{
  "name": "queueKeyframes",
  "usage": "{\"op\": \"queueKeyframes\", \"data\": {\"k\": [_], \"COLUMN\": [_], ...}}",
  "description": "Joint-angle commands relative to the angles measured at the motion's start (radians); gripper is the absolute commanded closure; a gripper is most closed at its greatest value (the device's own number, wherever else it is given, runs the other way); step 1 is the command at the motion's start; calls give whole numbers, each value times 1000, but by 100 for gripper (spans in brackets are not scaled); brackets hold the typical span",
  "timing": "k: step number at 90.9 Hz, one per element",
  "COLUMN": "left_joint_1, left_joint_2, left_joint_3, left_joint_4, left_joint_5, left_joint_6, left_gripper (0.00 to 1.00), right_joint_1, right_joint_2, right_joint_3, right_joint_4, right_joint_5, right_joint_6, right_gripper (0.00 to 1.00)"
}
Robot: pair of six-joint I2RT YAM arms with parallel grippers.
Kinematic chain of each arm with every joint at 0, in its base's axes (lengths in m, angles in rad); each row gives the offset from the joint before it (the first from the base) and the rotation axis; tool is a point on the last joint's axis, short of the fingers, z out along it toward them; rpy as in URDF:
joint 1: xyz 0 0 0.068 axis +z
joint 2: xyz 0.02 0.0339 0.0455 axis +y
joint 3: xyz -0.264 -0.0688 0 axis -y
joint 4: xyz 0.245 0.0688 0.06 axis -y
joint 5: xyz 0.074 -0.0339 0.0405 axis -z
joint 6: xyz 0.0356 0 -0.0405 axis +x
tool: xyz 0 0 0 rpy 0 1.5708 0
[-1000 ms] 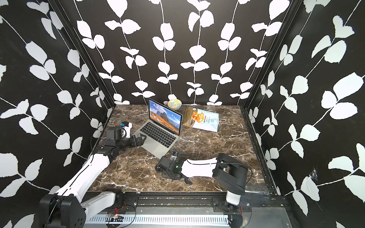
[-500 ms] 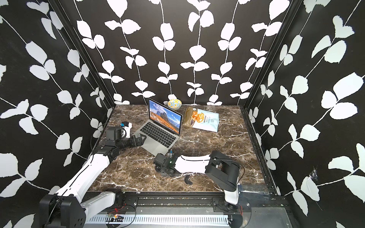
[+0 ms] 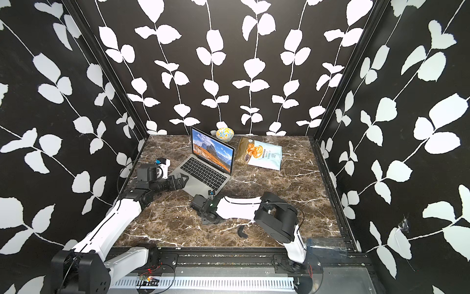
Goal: Insert the wireless mouse receiver into the laptop
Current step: Pick up the USB plug at the center of the board.
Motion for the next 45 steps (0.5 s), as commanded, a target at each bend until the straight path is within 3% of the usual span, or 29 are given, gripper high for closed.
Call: {"op": "queueKeyframes", "data": {"k": [1, 45], "left_joint_1": [0, 0], "left_joint_2": [-26, -22], "left_joint_3": [-13, -9], "left_joint_4": [6, 7], "left_joint_5": [16, 14], "left_joint_6": [14, 17], "left_gripper": [2, 2], "right_joint_1": [0, 20], "right_joint_2": [22, 61], "right_joint_3": [2, 63], "right_joint_4": [-79, -165], "right_joint_5": [16, -5], "right_joint_6": [-16, -45], "right_gripper": [68, 73]}}
